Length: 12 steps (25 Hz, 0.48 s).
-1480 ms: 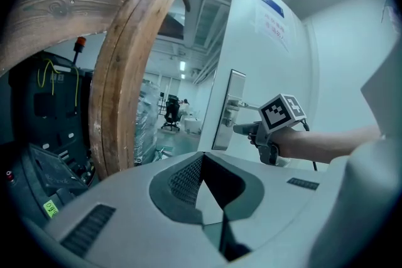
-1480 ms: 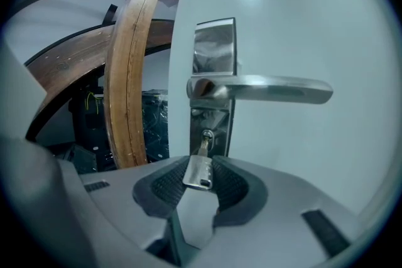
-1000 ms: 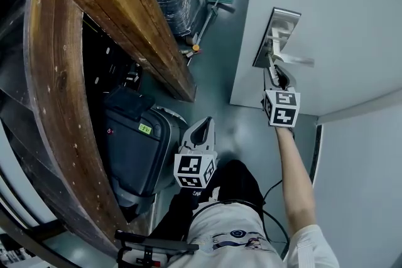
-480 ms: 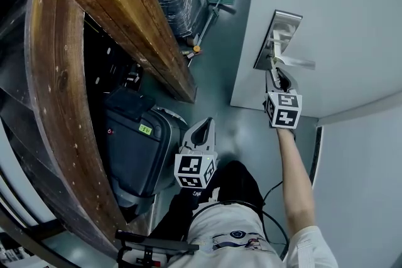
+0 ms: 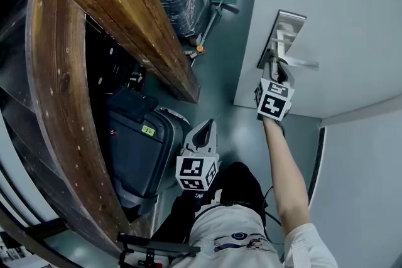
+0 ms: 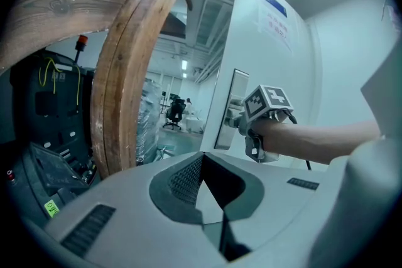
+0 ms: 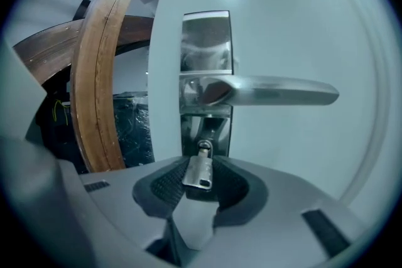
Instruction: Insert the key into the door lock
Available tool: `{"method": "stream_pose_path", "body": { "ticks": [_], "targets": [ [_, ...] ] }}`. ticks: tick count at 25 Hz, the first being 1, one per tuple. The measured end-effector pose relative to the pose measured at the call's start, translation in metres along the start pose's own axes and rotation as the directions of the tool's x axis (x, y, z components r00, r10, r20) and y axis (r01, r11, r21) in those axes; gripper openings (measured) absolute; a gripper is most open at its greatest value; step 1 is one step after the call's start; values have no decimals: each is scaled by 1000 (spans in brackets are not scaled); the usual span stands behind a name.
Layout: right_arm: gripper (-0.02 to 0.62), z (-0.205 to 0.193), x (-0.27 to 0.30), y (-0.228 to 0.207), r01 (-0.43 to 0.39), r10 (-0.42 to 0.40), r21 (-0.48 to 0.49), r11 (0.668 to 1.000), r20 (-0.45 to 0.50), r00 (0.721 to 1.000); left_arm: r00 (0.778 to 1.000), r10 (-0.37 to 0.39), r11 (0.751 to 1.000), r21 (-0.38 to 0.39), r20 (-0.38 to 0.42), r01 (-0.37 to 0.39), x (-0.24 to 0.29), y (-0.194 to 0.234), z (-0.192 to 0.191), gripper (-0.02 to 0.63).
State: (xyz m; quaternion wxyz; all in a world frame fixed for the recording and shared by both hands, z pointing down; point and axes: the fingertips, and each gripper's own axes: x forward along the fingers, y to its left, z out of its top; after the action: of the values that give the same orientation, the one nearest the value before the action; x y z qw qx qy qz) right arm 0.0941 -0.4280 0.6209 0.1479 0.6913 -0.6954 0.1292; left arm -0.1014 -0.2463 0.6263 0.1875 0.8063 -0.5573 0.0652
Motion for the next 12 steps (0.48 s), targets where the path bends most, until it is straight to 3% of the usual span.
{"method": "stream_pose_path", "body": {
  "ticks": [4, 7, 12],
  "targets": [
    [118, 6, 13, -1, 1, -1, -2, 1000, 31, 1000, 1000, 22, 1000, -2, -9, -22, -5, 8, -2, 2],
    [120, 9, 8, 2, -77, 79, -21, 997, 71, 994, 999, 29, 1000, -4, -18, -29, -12, 9, 1, 2],
    [156, 14, -71, -1, -174, 175, -20, 985, 123, 977, 1000, 10, 1000, 2, -5, -10, -22, -8, 35, 2]
  ]
}}
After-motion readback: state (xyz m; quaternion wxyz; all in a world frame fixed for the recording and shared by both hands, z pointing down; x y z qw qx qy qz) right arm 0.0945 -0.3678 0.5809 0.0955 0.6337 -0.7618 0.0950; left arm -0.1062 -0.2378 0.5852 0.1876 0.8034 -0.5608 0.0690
